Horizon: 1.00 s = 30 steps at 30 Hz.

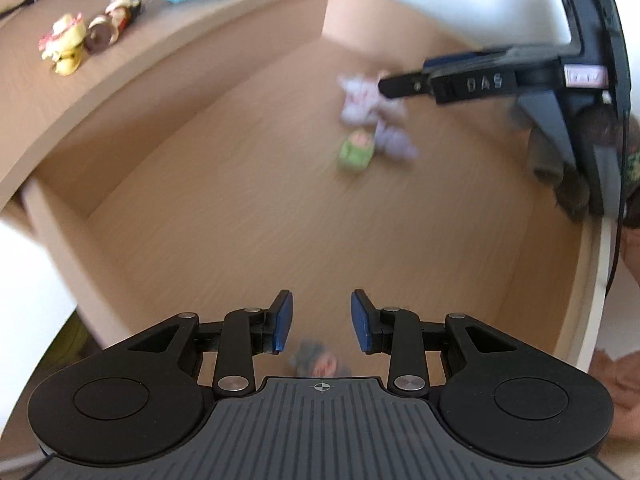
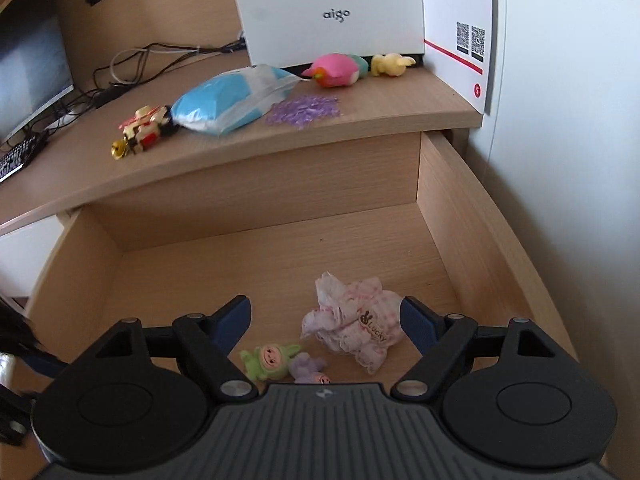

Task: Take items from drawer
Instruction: 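Lower the open left tool into the drawer and grasp the grey plush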

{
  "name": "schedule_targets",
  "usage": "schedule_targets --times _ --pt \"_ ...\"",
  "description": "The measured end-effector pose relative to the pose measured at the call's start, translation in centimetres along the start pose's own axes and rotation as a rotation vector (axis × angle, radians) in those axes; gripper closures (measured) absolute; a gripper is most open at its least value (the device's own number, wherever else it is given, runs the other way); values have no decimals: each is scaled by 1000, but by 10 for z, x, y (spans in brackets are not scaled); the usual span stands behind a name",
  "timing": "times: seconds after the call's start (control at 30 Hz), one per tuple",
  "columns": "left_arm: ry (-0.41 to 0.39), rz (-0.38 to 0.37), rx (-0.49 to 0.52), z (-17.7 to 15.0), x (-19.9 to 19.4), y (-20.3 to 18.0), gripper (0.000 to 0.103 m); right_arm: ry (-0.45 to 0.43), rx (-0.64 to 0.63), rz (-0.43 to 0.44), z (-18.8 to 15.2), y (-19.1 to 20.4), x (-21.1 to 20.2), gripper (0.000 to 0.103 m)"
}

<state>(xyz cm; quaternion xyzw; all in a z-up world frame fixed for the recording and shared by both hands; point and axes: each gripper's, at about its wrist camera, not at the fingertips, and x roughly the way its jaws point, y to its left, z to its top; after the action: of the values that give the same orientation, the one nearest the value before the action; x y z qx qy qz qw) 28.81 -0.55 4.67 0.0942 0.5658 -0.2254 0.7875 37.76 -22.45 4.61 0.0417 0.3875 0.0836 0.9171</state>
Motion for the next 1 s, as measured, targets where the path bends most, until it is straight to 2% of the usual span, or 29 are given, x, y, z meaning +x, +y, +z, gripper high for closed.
schedule_targets --times 0.1,0.17,0.37,0.47,0.6,0.67,0.7,0.73,0.8,0.93,1.0 --pt "111 10 -90 -2 8 1 68 9 45 38 0 -7 1 20" --pt "171 19 -176 -4 15 5 68 -15 74 68 2 -11 -1 13" --pt "199 79 -381 -2 20 7 69 -19 70 98 -1 -12 -4 13" --pt "205 145 -399 1 25 -3 65 -48 51 111 -3 -9 -10 12" --pt "242 240 -371 7 37 -16 56 -73 42 121 -4 -8 -15 12" --pt "265 275 -352 10 43 -23 50 -83 45 126 -4 -9 -17 12" --pt "277 283 -344 11 47 -26 43 -88 46 129 -4 -9 -19 11" --pt "286 285 -336 13 50 -30 37 -93 49 131 -4 -10 -20 11" --pt "319 242 -345 15 62 -34 40 -105 54 134 -4 -10 -22 11" --pt "379 229 -346 12 82 -40 40 -125 62 136 -5 -13 -26 11" --pt "335 139 -413 11 84 -35 38 -138 69 132 -5 -14 -28 11"
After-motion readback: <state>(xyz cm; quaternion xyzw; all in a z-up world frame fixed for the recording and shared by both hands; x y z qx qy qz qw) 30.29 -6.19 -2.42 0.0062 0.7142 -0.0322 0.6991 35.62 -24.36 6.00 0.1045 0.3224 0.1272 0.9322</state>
